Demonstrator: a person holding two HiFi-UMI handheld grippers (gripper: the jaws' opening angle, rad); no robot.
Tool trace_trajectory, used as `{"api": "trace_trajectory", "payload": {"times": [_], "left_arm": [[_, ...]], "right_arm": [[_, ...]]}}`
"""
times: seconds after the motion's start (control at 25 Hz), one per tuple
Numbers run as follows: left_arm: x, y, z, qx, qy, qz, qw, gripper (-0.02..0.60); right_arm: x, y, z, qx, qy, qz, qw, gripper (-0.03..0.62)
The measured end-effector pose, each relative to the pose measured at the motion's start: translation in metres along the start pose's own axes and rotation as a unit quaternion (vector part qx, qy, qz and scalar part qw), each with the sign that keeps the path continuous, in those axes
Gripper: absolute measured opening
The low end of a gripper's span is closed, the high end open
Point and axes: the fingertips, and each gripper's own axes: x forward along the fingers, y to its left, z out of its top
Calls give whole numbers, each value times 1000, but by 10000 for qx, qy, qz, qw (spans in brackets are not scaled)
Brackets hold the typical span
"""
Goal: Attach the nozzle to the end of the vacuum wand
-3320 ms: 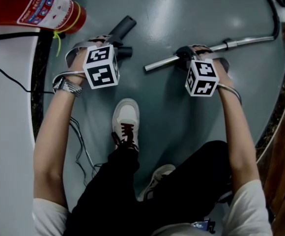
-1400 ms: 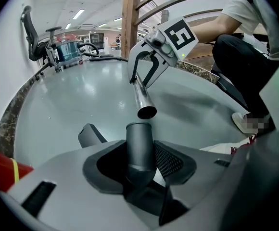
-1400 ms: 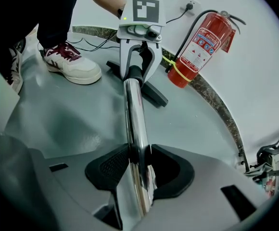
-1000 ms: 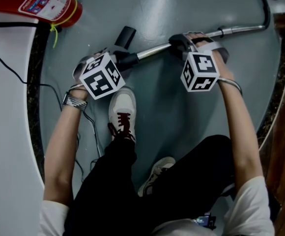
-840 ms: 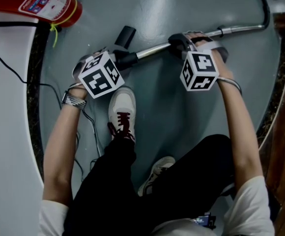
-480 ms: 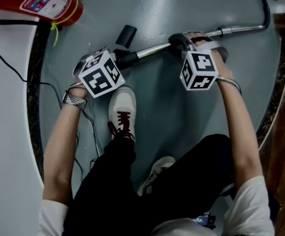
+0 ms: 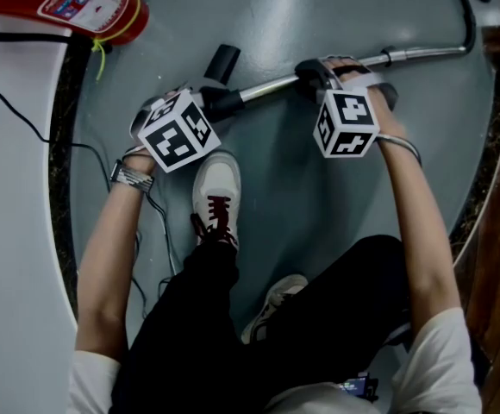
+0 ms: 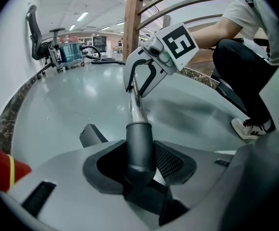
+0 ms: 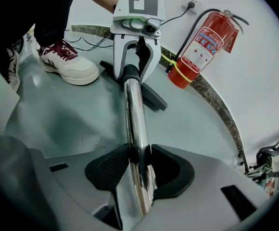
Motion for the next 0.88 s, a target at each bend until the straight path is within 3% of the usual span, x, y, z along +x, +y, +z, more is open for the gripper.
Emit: {"api": "trace_trajectory", "payload": {"times": [0.52, 0.88], "left_arm": [[-5, 6, -7, -248, 144, 43, 9996, 183], [-1, 4, -12, -33, 453, 166, 9988, 181]], "right_arm": [[6, -1, 6, -47, -40, -107, 9999, 156], [10, 2, 8, -66, -14, -101, 9999, 156]]}}
